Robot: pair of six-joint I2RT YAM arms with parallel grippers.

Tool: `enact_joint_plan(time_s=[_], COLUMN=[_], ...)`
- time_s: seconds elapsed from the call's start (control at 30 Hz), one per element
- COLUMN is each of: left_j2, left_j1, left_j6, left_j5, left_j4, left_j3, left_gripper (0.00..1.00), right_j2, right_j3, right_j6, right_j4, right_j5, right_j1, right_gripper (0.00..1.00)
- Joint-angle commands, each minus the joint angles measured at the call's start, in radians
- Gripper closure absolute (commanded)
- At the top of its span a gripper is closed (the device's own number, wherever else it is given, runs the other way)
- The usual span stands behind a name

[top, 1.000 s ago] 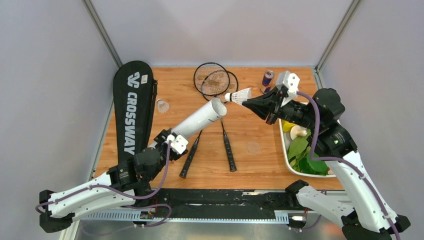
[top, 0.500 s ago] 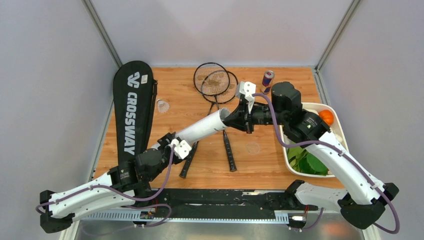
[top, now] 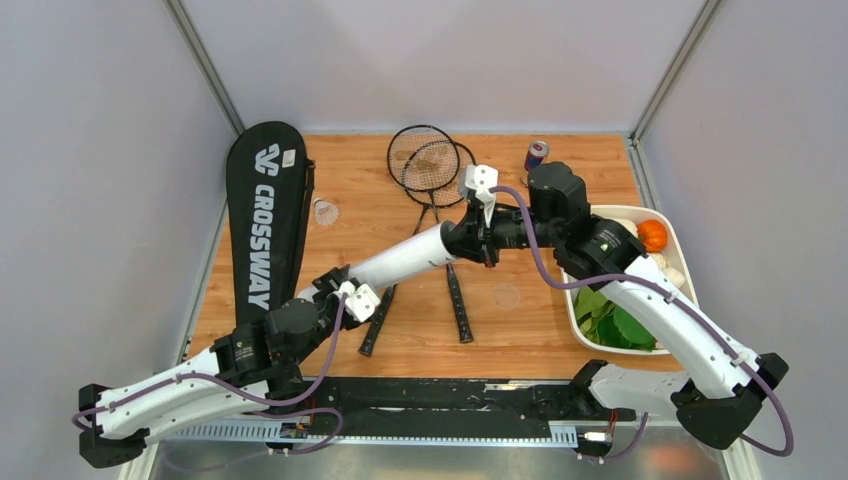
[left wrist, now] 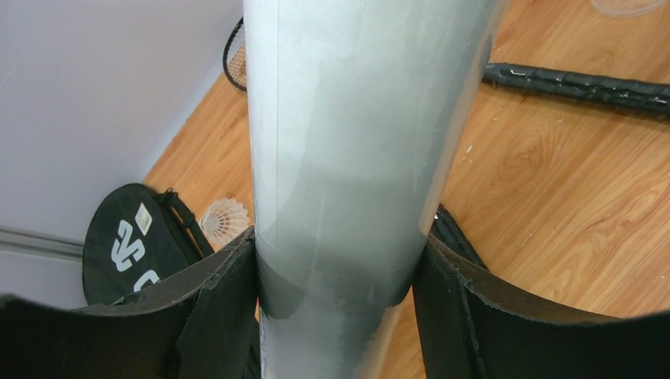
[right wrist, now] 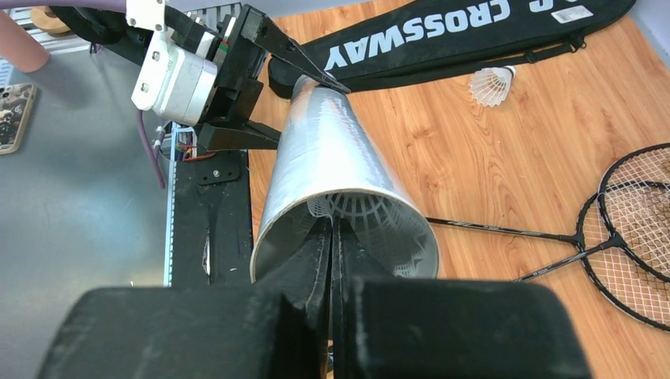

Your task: Pack up the badminton gear

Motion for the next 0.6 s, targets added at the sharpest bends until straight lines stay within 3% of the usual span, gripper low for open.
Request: enact_joint_plan(time_s=[0.0,0.1,0.37,0.57], left_j2=[-0.02,-0.02,-0.015,0.0], left_j1=[0.003,0.002,0.001,0.002], left_j6=[-0.003,-0.006,-0.023,-0.032], left_j5=[0.005,0.0,-0.079,-0.188], left_j4=[0.106,0.107,0.109,0.111], left_j3=[0.013,0.014,0.022,0.033], left_gripper=[0.45,0.45,0.44,0.43], right_j2=[0.019,0.025,-0.056,-0.141], right_j3=[0.018,0.016,0.033,0.026], right_j6=[-0.012,-0.001,0.08,0.144], right_j4=[0.005,0.014,0.026,0.058], right_j5=[0.002,-0.012,0.124,0.194], right_j1=[0.009,0.01,0.009,0.009], right_gripper=[1.0,0.96,0.58,0.41])
